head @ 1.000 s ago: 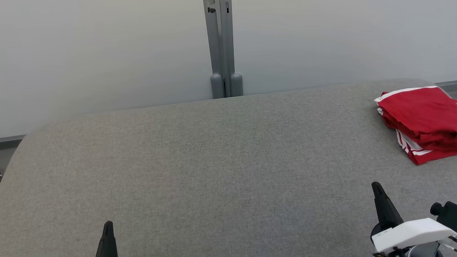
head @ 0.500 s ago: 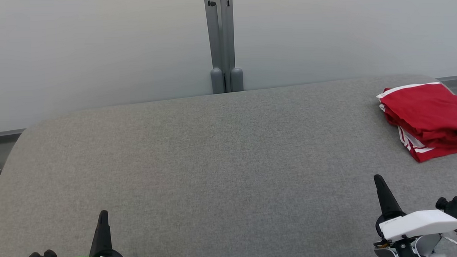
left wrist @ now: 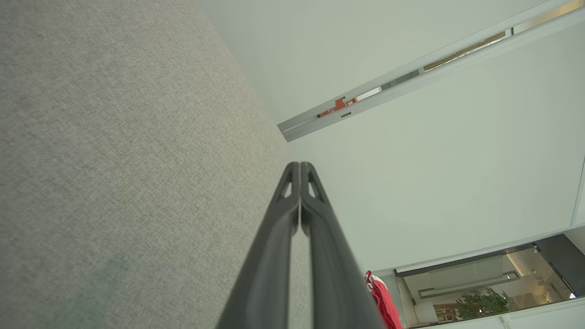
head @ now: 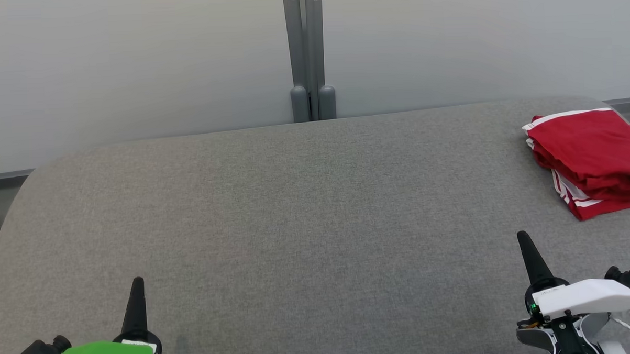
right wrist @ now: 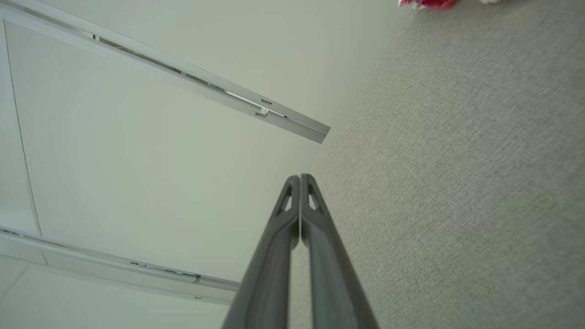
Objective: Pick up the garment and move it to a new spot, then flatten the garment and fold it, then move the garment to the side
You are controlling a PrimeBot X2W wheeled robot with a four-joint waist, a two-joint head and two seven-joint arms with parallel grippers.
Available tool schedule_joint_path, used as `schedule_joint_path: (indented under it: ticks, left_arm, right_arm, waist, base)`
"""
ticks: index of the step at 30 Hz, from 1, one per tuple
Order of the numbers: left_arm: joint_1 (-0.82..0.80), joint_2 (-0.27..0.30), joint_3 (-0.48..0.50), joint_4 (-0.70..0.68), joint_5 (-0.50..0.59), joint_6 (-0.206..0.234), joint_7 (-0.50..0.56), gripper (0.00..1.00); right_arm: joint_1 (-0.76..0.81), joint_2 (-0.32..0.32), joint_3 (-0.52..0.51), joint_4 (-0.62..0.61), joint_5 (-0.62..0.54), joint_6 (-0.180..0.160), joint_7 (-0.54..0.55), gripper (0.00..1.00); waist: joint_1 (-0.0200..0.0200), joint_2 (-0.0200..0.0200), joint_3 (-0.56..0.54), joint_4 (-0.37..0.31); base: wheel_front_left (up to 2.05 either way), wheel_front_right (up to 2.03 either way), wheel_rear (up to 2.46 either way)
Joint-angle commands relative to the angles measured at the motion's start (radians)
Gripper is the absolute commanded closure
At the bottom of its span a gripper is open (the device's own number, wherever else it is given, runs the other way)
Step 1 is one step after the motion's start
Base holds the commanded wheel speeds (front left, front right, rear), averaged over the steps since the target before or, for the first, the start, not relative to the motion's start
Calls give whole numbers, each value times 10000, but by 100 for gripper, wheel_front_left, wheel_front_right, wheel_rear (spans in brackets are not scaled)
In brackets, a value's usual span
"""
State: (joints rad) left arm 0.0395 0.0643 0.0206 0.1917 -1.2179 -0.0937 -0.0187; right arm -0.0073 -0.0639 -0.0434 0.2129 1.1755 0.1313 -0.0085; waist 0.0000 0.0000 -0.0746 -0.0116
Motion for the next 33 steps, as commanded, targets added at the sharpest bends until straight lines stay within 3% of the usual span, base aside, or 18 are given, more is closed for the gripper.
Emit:
schedule_joint_path:
  ticks: [1, 33]
  left_arm:
    - [-326, 86, 70, -46, -290, -71, 72, 100]
    - [-1147, 54, 521, 340, -2840, -294, 806, 100]
  right_arm:
    - [-264, 5, -57, -36, 289, -4, 81, 100]
    - [-813, 47, -446, 204, 3048, -7, 814, 100]
  waist:
    - [0, 0, 25, 5]
    - [0, 0, 482, 72]
  base:
    - [0, 0, 0]
    - [0, 0, 0]
